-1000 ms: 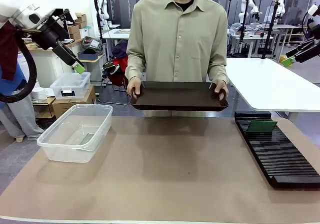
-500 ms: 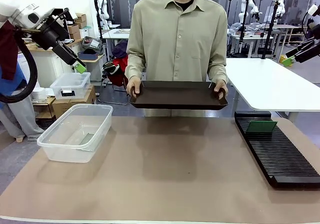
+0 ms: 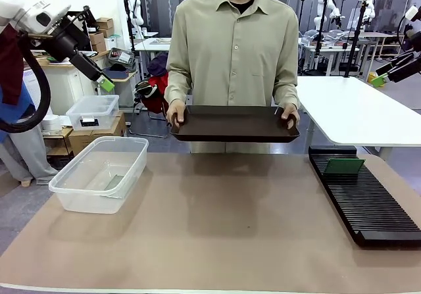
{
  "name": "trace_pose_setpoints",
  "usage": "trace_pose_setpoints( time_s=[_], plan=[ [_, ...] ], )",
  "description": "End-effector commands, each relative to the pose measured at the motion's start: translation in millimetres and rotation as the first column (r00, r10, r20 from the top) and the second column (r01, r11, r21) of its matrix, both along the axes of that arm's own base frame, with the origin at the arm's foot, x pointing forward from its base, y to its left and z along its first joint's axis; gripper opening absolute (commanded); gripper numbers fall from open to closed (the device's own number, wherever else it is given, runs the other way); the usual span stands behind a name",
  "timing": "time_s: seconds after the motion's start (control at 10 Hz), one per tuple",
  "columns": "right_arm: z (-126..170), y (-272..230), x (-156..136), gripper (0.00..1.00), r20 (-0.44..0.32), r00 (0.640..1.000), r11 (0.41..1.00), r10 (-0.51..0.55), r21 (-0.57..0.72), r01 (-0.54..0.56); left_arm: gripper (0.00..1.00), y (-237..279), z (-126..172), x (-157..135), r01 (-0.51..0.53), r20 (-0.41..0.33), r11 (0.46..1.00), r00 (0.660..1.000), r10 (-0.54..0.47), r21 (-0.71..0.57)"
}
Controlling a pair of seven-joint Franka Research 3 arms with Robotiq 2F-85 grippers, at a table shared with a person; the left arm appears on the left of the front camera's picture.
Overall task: Sort PCBs into racks and boxes based on the side picked up.
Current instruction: If the short side of the Blank PCB is picked up, insert it into the PCB Rack ; if the long side is picked up, place it in the Organizing box.
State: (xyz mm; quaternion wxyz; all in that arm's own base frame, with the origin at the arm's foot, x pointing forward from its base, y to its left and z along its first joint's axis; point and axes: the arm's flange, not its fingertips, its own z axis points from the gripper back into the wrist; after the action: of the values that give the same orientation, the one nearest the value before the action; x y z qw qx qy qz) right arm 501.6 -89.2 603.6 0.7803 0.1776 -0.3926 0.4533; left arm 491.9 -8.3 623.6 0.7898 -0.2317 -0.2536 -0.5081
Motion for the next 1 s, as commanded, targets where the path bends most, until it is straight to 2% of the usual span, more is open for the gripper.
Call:
trace_pose_setpoints(
  time_s=[0.0, 0.6, 0.7, 0.9],
  plan=[
    [0, 2, 0, 1.00, -0.004, 1.000, 1.000, 0.003, 0.000, -0.003, 1.00, -11, 12, -7, -0.026, 0.000, 0.999, 1.000, 0.026, -0.047],
    [0, 2, 0, 1.00, -0.004, 1.000, 1.000, 0.003, 0.000, -0.003, 1.00, -20, 39, -25, -0.047, 0.067, 0.999, 0.997, 0.049, -0.023],
    [0, 2, 0, 1.00, -0.004, 1.000, 1.000, 0.003, 0.000, -0.003, 1.00, -19, 37, -22, -0.045, 0.067, 0.999, 0.997, 0.045, 0.007],
    [0, 2, 0, 1.00, -0.004, 1.000, 1.000, 0.003, 0.000, -0.003, 1.00, -17, 43, -24, -0.032, 0.048, 0.999, 0.998, 0.034, -0.033]
  ],
)
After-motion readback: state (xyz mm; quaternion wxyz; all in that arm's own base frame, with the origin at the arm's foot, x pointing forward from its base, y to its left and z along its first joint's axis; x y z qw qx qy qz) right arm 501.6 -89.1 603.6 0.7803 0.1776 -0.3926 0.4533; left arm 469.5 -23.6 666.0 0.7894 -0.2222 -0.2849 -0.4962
